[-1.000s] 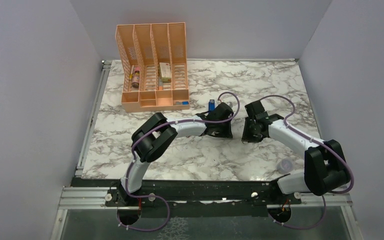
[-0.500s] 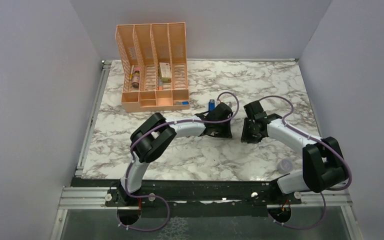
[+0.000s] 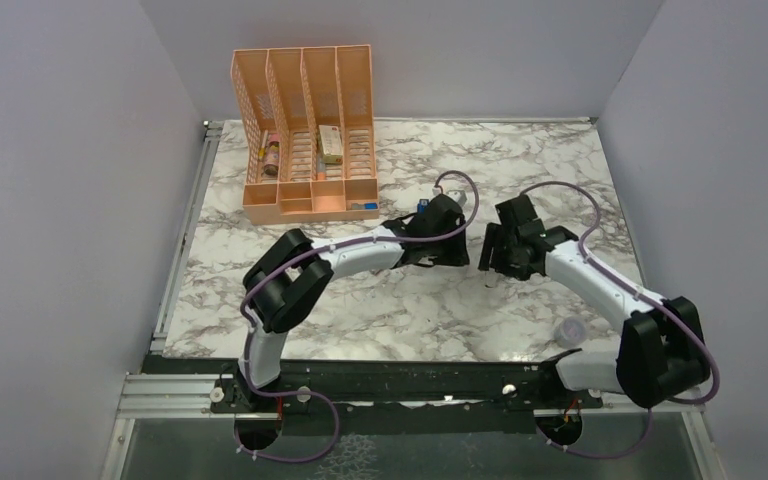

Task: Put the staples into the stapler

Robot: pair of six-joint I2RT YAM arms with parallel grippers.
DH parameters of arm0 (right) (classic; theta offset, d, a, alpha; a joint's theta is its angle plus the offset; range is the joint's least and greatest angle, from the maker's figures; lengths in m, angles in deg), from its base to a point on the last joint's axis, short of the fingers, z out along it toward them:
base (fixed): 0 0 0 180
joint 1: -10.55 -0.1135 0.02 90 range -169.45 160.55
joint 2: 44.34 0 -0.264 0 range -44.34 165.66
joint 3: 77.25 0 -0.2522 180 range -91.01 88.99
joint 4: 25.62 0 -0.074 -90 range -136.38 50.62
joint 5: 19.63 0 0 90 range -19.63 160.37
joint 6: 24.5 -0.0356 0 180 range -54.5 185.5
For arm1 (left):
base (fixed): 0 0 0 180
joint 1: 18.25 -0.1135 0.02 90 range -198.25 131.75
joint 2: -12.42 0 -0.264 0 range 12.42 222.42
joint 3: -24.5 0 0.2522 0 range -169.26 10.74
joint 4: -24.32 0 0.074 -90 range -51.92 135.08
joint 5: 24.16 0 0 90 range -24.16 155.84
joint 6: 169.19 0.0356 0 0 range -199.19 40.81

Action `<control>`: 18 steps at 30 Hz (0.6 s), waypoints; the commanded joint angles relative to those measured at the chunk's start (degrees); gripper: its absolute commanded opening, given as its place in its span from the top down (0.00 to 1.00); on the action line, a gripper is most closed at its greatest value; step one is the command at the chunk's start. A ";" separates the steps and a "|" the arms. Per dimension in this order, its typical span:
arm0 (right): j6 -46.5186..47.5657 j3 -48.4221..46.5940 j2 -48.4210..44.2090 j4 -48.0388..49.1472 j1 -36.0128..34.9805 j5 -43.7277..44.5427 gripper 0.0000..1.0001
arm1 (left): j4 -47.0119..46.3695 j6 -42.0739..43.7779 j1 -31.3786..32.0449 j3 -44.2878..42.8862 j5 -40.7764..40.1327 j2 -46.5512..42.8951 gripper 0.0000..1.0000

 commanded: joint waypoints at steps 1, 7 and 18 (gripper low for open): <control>1.45 -3.15 -6.90 -0.79 -0.10 2.63 0.33 | 1.84 4.40 -0.19 -0.04 -6.41 -7.23 0.64; 2.58 -6.30 -14.03 -3.55 -0.10 5.07 0.11 | 5.63 8.90 -0.19 3.09 -17.03 -18.45 0.30; 8.68 -16.20 -29.23 -9.09 -0.10 2.95 0.09 | 13.44 22.60 -0.19 13.91 -31.67 -48.79 0.01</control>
